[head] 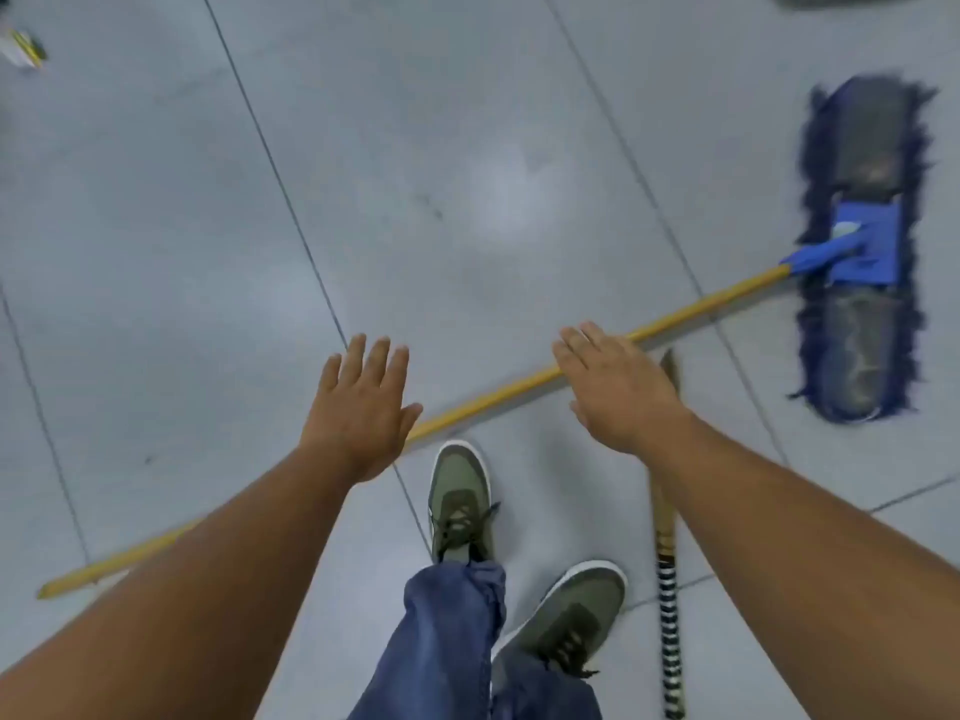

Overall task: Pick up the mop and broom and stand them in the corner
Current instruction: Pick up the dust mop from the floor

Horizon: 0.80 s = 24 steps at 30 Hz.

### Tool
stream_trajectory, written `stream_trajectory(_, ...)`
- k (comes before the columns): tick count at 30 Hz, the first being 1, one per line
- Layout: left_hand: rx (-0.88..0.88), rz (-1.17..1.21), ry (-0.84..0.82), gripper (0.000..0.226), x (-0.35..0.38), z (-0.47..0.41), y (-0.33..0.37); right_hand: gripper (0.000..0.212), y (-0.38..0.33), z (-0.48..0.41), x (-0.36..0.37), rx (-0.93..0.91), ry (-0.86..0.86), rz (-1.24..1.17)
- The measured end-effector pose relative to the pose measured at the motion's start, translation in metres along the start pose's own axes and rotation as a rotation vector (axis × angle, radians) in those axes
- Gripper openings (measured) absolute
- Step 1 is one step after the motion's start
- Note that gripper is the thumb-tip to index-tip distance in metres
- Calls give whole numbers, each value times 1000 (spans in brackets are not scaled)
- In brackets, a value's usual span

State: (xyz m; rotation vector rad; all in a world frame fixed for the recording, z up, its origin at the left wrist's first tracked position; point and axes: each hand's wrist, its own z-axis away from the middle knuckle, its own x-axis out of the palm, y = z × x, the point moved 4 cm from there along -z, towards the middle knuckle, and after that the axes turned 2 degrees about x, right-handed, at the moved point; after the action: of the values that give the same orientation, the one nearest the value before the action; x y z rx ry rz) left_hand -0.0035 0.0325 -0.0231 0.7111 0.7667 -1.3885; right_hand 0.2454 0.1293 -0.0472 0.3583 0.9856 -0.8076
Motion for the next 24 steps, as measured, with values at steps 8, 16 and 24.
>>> stream_trajectory(8,-111,176,-218,53,201,-76,-7,45,-3,-108,146,-23,-156,72)
stream_trajectory(16,-128,333,-129,23,230,-78,-13,28,-1,-132,158,-32,-235,145)
stream_trajectory(24,-103,110,-71,29,136,-30,-30,22,-7,-89,73,-66,-207,123)
